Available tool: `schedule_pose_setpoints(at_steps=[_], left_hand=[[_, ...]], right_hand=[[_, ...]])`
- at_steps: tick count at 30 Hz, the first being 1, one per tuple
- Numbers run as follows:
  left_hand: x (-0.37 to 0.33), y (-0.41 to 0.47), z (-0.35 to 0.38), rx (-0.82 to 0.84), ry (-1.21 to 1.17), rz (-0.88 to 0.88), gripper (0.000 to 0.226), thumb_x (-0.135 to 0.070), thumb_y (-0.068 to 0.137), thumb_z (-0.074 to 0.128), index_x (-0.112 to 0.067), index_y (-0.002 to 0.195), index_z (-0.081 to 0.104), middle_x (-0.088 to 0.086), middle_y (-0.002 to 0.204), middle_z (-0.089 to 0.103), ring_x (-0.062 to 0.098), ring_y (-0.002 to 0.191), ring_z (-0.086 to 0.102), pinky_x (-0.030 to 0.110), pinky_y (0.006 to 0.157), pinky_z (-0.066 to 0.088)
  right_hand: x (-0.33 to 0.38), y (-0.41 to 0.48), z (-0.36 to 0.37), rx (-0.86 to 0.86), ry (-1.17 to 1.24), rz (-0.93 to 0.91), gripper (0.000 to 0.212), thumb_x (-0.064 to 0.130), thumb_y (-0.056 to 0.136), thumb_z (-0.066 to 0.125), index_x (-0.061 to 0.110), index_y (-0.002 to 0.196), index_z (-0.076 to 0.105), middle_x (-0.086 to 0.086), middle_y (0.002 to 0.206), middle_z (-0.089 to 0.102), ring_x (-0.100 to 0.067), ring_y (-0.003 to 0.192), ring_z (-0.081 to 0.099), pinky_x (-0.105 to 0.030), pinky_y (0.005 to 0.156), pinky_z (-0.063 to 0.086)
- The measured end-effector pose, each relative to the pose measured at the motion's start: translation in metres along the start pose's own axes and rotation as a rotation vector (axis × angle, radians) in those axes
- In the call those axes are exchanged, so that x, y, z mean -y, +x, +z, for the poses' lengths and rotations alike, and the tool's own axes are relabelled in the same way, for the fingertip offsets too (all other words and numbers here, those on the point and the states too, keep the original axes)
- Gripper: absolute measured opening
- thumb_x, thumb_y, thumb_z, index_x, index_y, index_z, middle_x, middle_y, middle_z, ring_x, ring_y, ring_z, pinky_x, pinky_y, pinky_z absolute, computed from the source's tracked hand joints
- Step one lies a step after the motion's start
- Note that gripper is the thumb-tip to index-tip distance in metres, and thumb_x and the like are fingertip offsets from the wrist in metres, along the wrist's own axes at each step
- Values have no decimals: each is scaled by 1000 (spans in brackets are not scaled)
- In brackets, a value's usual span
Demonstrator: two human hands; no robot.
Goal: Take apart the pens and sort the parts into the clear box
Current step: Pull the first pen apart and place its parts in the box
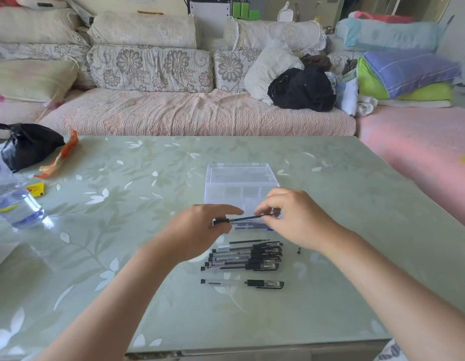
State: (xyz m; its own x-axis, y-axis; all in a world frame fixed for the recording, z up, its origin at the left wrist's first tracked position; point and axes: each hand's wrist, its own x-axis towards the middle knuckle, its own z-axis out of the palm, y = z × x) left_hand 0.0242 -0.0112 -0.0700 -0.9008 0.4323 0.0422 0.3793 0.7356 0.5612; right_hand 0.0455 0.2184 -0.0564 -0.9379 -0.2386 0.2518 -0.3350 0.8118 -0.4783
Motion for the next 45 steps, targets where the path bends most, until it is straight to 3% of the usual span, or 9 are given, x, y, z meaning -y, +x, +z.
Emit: schedule_pose_setpoints(at_steps=[6,11,16,23,28,30,33,40,45], left_hand=[[-4,0,3,19,45,4,20,-31,94,53,-49,101,55,-25,83,62,5,66,53,22,54,36],[-3,0,9,30,2,33,20,-31,93,55,-47,104,52,-25,84,62,10,63,54,29,61,46],[-7,0,19,49,-29,56,27,-30,93,55,-45,114,46,-20,88,63,2,56,51,24,56,39],[-7,0,23,29,-43,79,36,-28,93,56,-42,121,39,-17,86,62,2,55,50,27,56,43],[-7,1,29,20,-40,74,38,-29,94,55,-44,123,36,-18,85,61,3,55,50,25,52,42],[-6,2,29,18,-33,72,40,-28,94,54,-46,124,35,-17,85,61,5,52,50,26,53,44],[-6,2,29,35,-24,60,38,-29,96,52,-54,121,39,-19,86,61,4,54,50,26,55,45],[-12,3,36,62,-3,52,16,-33,95,53,-47,102,57,-23,79,60,4,55,52,19,54,41],[-14,3,40,90,35,60,13,-34,95,52,-43,103,56,-19,81,60,1,55,50,19,53,37]], right_hand=[[-3,-1,0,34,-8,72,13,35,77,77,36,85,67,20,87,62,2,82,55,-23,77,46],[-5,-4,3,40,52,94,8,34,77,76,33,75,68,19,83,64,-5,79,57,-30,77,50],[1,-3,14,85,116,51,6,33,79,76,35,78,71,19,86,65,-6,78,59,-31,77,51],[0,-5,11,103,199,95,6,27,83,72,33,83,75,18,88,67,-5,81,60,-22,77,48],[-2,-6,9,178,258,102,24,26,86,70,38,107,72,19,100,66,-1,89,59,-11,74,39],[-8,-8,1,144,224,125,28,22,88,68,37,112,69,18,100,67,-2,89,60,-12,73,42],[-25,-14,-12,126,95,184,25,16,89,63,36,101,71,18,93,66,-6,82,60,-20,77,48],[-54,-36,-25,356,-128,265,26,17,84,67,41,94,73,21,85,64,8,67,53,-11,61,37],[-57,-39,-21,388,-203,280,19,29,81,72,41,95,75,15,86,65,-1,73,56,-16,60,38]])
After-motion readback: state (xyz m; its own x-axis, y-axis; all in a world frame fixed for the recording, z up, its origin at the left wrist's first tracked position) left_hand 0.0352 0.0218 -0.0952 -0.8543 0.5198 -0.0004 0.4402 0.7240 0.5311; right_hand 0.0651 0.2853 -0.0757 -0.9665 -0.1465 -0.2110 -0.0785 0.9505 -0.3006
